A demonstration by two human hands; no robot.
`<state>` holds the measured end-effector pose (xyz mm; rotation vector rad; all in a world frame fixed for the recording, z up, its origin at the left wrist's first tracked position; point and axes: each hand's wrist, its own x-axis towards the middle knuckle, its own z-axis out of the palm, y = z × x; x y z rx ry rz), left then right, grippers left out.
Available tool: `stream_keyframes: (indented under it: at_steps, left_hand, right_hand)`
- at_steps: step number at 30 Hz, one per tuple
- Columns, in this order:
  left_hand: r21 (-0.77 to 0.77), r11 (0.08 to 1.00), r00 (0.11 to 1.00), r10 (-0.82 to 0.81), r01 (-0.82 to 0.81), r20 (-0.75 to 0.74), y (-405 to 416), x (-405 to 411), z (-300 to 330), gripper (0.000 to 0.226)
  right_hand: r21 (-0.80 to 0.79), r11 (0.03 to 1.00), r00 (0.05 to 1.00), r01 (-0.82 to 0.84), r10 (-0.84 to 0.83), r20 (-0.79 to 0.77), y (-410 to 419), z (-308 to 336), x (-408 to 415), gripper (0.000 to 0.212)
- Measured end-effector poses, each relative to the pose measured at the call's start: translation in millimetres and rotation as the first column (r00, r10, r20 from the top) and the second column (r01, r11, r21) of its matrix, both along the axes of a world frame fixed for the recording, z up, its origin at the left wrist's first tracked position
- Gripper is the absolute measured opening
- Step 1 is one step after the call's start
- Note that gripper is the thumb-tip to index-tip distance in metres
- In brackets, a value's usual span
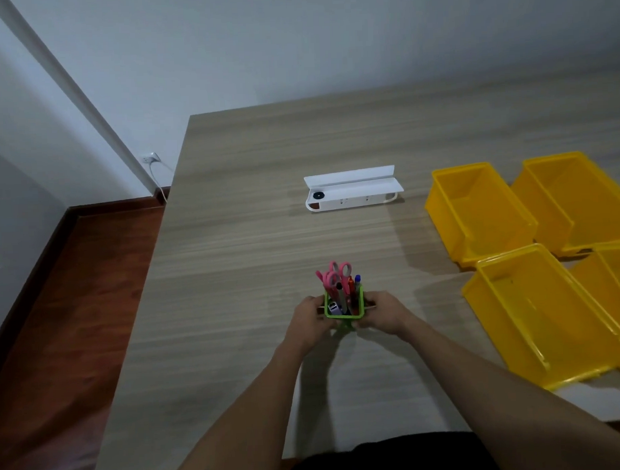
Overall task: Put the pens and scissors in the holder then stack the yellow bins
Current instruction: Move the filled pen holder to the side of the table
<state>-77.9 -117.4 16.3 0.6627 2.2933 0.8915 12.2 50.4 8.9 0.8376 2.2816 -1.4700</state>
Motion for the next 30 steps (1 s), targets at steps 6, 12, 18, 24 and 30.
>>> stream_keyframes:
  at_steps: [6, 12, 18, 24, 30]
  left_hand:
    - [0.003, 0.995, 0.994, 0.103, -0.103, -0.04, -0.9, 6.6, 10.7, 0.037]
    - [0.045, 0.988, 0.981, 0.151, -0.146, -0.124, -20.0, -7.0, 29.9, 0.034]
    - [0.056, 0.982, 0.968, 0.189, -0.182, -0.165, -48.1, -41.4, 45.0, 0.033]
    - [0.07, 0.98, 0.968, 0.196, -0.187, -0.154, -86.9, -98.6, 41.2, 0.036]
    - [0.034, 0.986, 0.969, 0.166, -0.162, -0.182, -141.6, -179.0, 39.9, 0.025]
  right_hand:
    - [-0.002, 1.0, 0.993, -0.015, 0.014, -0.115, -2.6, 9.7, -2.1, 0.049]
    - [0.008, 0.997, 0.98, -0.075, 0.075, -0.186, -14.2, 22.5, -25.1, 0.051]
    - [0.05, 0.99, 0.964, -0.135, 0.142, -0.223, -39.3, 41.1, -66.8, 0.047]
    - [0.073, 0.986, 0.953, -0.15, 0.163, -0.256, -76.4, 41.5, -124.6, 0.051]
    - [0.093, 0.989, 0.953, -0.117, 0.138, -0.269, -139.4, 46.7, -195.8, 0.043]
